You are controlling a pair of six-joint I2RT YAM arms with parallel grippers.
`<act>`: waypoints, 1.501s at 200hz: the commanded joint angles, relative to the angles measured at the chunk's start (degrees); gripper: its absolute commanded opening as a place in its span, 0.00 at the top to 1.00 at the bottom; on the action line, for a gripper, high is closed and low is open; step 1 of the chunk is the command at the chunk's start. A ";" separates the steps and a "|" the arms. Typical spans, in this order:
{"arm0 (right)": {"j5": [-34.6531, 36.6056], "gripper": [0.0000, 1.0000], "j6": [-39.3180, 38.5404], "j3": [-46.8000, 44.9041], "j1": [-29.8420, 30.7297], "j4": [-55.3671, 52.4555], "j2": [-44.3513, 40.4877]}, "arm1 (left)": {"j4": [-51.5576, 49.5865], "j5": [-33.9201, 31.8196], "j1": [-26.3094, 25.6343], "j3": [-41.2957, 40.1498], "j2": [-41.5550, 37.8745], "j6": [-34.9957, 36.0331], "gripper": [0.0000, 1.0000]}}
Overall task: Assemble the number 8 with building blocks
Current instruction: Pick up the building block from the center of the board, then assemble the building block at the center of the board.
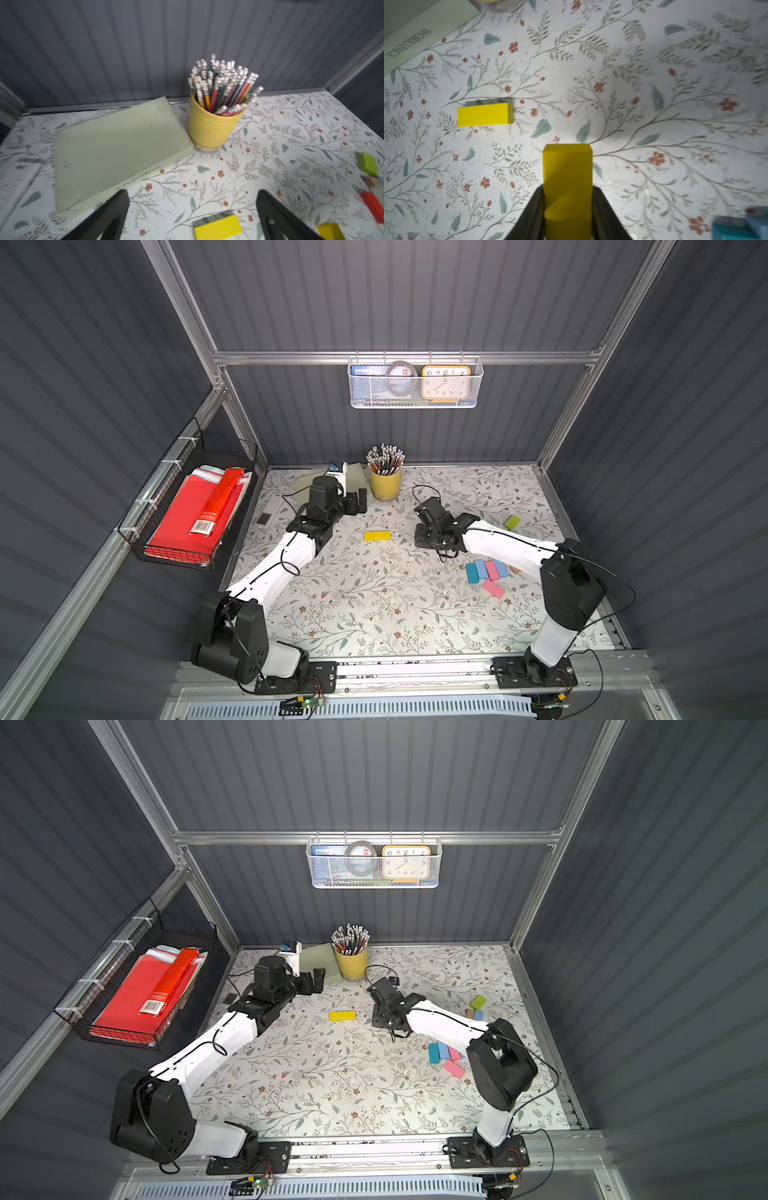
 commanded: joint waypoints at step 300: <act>1.33 0.61 7.52 33.56 13.08 -9.94 33.20 | 2.81 -14.26 0.69 -7.81 -12.53 -4.76 0.01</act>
